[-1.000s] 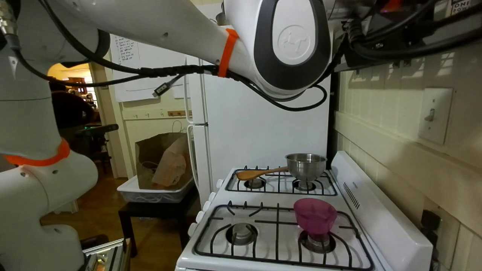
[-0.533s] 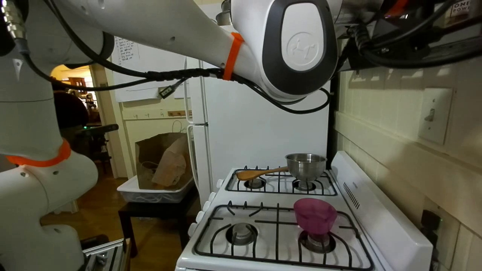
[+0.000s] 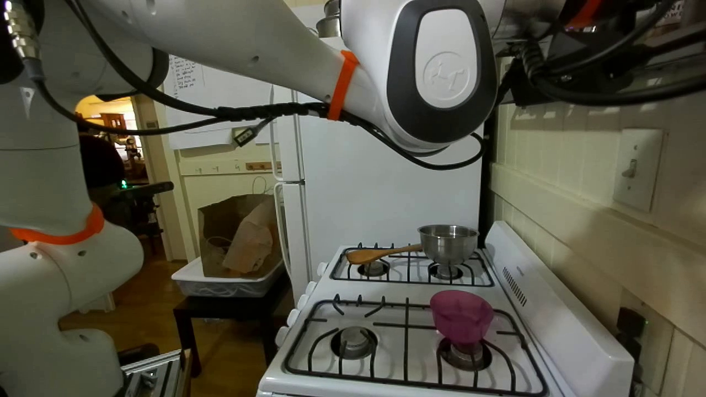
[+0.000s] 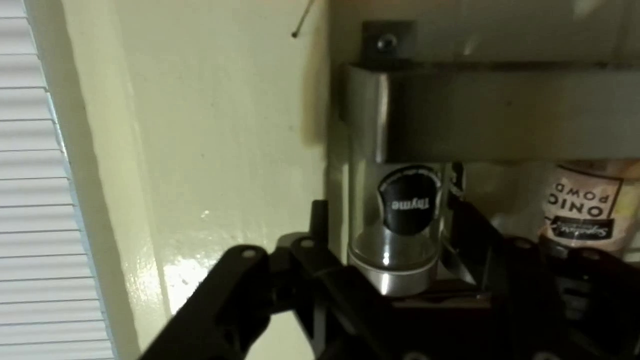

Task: Take a spice bottle from the far right of the bottom shelf and place in the center of the stove

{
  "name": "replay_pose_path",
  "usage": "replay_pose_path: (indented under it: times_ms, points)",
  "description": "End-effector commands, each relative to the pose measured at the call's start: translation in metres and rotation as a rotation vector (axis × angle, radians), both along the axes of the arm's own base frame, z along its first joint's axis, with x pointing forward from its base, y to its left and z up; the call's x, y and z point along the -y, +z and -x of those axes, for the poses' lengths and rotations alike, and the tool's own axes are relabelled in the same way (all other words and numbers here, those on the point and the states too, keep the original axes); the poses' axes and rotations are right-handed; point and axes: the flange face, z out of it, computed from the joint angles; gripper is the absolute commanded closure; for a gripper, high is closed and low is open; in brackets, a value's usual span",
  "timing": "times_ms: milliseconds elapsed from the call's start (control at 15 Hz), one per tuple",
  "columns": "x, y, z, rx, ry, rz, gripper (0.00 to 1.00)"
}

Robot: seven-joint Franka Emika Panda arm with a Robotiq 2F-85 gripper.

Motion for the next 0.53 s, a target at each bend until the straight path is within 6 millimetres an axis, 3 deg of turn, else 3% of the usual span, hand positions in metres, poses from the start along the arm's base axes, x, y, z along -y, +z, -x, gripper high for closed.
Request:
replay_pose_path:
  times_ms: [0, 467]
  points:
    - [0.0023, -0.0046, -0.0070, 0.022, 0.022, 0.012, 0.35]
    - [0.0102, -0.0064, -0.0148, 0.027, 0.022, 0.017, 0.37]
